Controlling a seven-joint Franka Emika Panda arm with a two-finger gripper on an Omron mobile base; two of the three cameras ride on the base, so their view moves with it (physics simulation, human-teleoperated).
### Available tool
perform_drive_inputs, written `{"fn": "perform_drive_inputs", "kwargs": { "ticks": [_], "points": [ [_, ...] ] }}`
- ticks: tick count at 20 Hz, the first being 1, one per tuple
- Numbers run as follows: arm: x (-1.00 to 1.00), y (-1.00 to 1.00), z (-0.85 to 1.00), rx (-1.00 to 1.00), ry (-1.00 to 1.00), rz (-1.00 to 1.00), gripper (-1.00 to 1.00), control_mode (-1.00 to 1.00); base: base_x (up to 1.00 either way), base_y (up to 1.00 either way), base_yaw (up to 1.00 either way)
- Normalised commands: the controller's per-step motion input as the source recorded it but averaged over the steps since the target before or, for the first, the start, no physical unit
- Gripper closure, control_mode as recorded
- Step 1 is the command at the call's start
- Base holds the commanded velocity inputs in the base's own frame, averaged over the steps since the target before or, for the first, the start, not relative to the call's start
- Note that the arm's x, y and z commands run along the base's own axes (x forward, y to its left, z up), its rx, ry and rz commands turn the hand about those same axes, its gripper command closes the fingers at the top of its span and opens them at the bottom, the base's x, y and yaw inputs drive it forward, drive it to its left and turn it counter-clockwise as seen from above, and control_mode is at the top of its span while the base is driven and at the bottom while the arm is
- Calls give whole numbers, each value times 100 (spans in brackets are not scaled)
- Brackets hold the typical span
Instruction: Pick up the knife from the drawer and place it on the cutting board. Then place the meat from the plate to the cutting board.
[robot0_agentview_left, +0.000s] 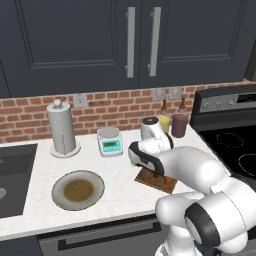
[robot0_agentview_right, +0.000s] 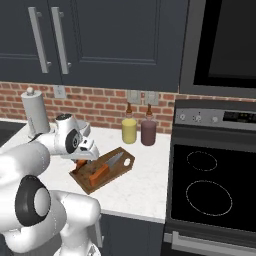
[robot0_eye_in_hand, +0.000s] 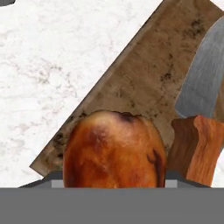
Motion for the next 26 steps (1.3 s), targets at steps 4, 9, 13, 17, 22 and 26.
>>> {"fn": "perform_drive_inputs", "kwargs": {
  "ticks": [4, 9, 13, 17, 22, 26],
  "points": [
    [35, -1, -4, 0, 1, 0, 100, -100, 0, 0, 0],
    [2, -7, -10, 0, 0, 0, 100, -100, 0, 0, 0],
    [0, -26, -8, 0, 0, 0, 100, -100, 0, 0, 0],
    [-2, -9, -6, 0, 0, 0, 100, -100, 0, 0, 0],
    [-2, 1, -29, -2, 0, 0, 100, -100, 0, 0, 0],
    [0, 0, -25, -2, 0, 0, 100, -100, 0, 0, 0]
  ]
}}
